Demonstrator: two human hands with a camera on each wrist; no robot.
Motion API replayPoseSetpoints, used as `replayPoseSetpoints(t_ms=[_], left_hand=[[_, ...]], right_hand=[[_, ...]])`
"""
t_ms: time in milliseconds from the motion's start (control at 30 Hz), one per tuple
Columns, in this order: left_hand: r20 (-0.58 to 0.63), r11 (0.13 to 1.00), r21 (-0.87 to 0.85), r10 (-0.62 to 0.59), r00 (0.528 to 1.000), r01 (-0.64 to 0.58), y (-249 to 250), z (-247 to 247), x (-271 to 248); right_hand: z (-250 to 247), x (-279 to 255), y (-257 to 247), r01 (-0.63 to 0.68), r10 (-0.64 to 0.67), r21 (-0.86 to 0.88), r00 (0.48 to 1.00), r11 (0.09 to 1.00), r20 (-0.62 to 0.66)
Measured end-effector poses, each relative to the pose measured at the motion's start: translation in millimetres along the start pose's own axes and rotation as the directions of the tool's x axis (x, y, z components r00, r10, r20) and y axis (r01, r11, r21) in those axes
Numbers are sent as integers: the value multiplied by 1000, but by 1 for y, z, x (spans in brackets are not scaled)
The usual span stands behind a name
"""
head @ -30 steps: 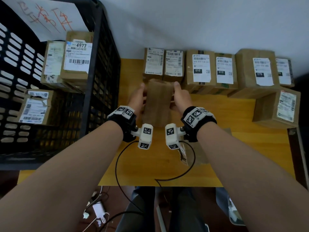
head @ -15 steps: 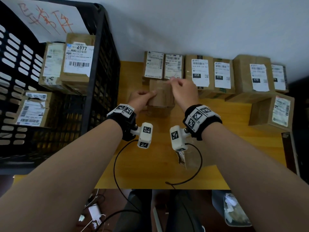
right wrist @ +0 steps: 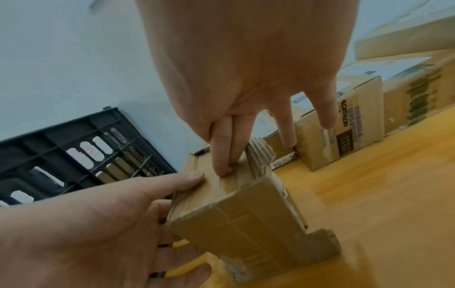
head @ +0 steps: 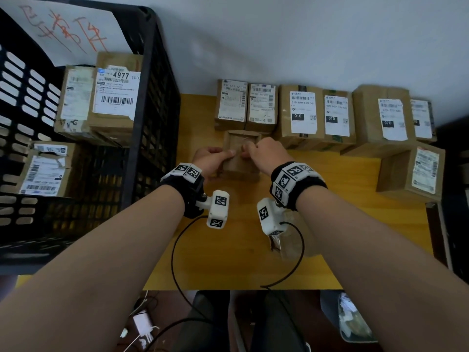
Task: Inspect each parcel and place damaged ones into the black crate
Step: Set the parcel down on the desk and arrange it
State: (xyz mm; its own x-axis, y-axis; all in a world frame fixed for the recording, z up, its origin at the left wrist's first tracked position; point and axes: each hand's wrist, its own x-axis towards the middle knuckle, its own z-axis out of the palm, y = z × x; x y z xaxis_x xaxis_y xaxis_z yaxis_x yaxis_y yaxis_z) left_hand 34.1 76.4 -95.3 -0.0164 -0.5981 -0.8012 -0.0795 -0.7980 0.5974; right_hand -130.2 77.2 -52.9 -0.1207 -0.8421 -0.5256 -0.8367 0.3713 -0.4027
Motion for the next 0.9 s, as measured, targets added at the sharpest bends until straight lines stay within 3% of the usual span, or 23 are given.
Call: replayPoseSetpoints(t_ms=[233, 333, 400, 433, 500, 567, 600, 667, 767, 900], left_hand=[[4, 1000, -1, -6, 1000, 6, 3, -1, -5], [29, 999, -18, 46, 998, -46, 3, -6, -9], [51, 992, -32, 124, 991, -122, 3, -11, -10], [57, 989, -47, 141, 988, -138, 2, -13, -10], [68, 991, -76, 113, 991, -108, 1, -12, -13], [81, 995, -94, 42, 996, -34, 4, -9, -22], [80, 996, -88, 20, 997, -13, 5, -9, -25], [36, 998, -62, 18, 999, -16, 7, -7, -27], [-45, 992, -93, 76, 996, -80, 9, -9, -25], [12, 979, -140, 148, 989, -145, 11, -8, -29]], right_hand=[[-1, 4, 3, 70, -69, 40, 998, 997, -13], [-11, 0, 5, 137, -83, 230, 970, 963, -230], [-17, -2, 9, 105, 37, 384, 937, 917, -346], [-17, -2, 11, 36, 113, 459, 949, 888, -294], [-8, -1, 13, -194, 246, 547, 969, 814, -23], [1, -4, 15, -380, 299, 568, 925, 730, 235], [5, -4, 17, -410, 293, 599, 912, 688, 288], [4, -11, 15, -395, 256, 692, 918, 603, 302], [-2, -20, 15, -349, 198, 755, 937, 555, 288], [-6, -25, 19, -283, 163, 823, 959, 492, 232]])
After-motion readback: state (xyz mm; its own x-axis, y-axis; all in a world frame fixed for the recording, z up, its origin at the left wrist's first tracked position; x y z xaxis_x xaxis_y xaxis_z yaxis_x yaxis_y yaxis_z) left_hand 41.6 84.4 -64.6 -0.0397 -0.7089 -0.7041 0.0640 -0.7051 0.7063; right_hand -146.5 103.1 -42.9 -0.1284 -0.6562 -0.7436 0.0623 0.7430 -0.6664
